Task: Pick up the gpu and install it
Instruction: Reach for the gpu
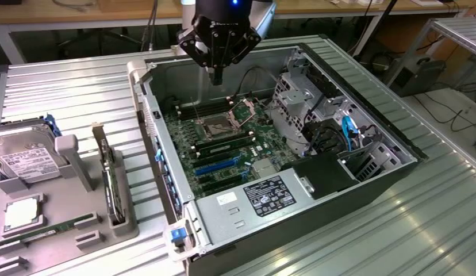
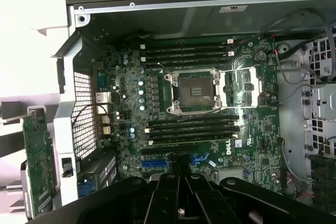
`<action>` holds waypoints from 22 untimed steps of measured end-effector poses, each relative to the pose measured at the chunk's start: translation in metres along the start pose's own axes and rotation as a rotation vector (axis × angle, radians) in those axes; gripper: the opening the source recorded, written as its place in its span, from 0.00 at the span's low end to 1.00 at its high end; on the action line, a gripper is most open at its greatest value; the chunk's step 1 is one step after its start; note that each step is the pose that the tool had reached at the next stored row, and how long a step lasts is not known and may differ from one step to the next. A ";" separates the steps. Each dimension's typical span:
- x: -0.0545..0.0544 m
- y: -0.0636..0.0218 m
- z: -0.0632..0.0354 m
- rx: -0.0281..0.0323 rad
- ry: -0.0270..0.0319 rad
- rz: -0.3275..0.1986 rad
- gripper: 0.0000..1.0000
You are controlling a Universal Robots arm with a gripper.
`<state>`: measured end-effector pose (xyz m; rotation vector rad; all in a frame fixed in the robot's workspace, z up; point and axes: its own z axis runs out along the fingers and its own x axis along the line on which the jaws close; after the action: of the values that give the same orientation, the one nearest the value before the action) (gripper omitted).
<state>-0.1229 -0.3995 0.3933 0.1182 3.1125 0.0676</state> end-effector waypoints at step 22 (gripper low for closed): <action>0.068 -0.0437 0.0025 0.0019 -0.0023 0.000 0.11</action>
<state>-0.1944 -0.4377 0.3872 0.1177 3.1104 0.0644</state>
